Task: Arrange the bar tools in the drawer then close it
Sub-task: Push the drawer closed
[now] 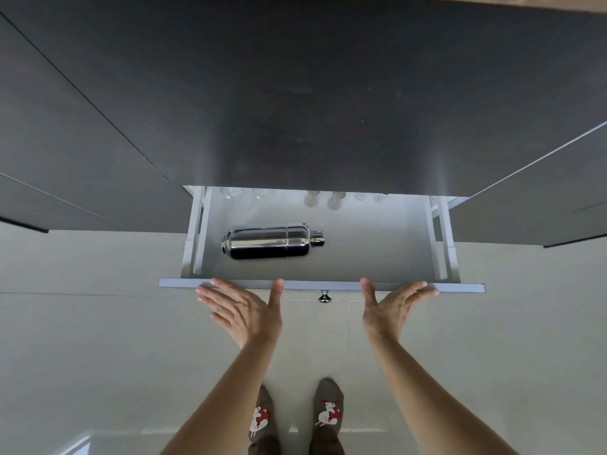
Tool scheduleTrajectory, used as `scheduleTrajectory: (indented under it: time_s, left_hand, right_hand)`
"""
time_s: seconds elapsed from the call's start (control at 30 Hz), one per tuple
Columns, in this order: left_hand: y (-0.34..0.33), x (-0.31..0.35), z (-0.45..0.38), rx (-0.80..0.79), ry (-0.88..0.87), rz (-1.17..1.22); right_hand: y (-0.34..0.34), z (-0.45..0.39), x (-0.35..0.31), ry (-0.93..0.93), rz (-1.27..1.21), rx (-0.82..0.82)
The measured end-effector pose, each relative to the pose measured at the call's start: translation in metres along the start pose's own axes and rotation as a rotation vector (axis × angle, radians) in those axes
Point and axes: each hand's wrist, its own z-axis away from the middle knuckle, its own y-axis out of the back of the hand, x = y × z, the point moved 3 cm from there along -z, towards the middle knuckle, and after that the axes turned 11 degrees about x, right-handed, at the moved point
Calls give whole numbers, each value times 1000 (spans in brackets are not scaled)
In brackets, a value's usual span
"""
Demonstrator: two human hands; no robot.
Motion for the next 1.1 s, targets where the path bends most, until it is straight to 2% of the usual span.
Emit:
scheduleTrajectory:
  time_s: [0.27,0.53,1.1]
  left_hand:
    - [-8,38,-36,41,-18,12]
    - [-10,75,-64,54,-20,-50]
    - [-15,112,-100,82,-59,-115]
  right_hand:
    - [-24,-37,-29,37,-8,23]
    - [-41,-67,-61,-7,-21,22]
    - [-62,-96,-96,23,51,5]
